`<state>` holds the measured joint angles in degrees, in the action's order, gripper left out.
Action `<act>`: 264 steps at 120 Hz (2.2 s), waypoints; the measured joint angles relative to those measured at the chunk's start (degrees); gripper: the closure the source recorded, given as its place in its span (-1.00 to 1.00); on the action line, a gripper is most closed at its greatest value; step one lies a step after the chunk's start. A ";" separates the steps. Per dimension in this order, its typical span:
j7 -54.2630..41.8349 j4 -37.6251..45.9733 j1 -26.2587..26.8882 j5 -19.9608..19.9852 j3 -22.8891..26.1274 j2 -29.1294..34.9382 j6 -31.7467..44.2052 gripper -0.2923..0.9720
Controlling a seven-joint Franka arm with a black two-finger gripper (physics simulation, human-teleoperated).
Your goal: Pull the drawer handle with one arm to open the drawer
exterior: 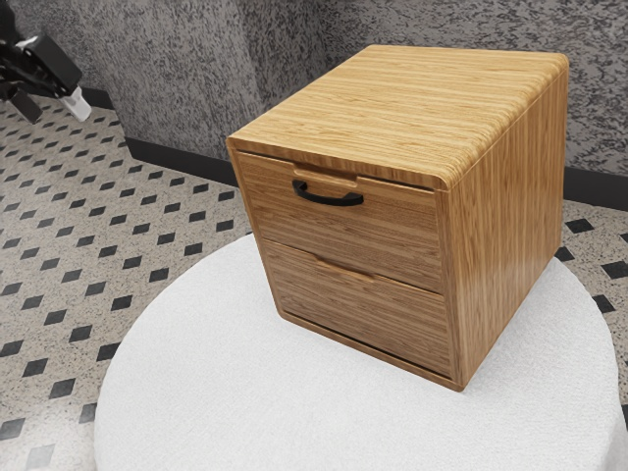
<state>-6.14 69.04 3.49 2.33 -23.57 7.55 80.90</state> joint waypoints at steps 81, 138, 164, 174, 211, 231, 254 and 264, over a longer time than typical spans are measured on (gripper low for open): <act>-38.23 26.41 3.66 -8.62 27.68 10.26 11.56 -0.50; -56.80 47.52 3.69 -19.72 28.01 16.27 43.12 -0.51; -61.50 47.90 3.65 -22.89 25.06 13.80 50.53 -0.51; -62.89 47.88 3.86 -23.24 25.27 13.10 51.58 -0.51; -66.71 46.99 3.94 -23.49 25.41 10.47 53.03 -0.51; -68.09 47.02 3.58 -23.51 25.04 9.71 53.35 -0.51; -69.25 47.08 3.47 -23.56 24.91 9.21 53.76 -0.51; -69.65 47.09 3.53 -23.57 24.92 8.75 53.88 -0.51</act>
<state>-75.79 116.13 7.02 -21.24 1.35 16.30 134.78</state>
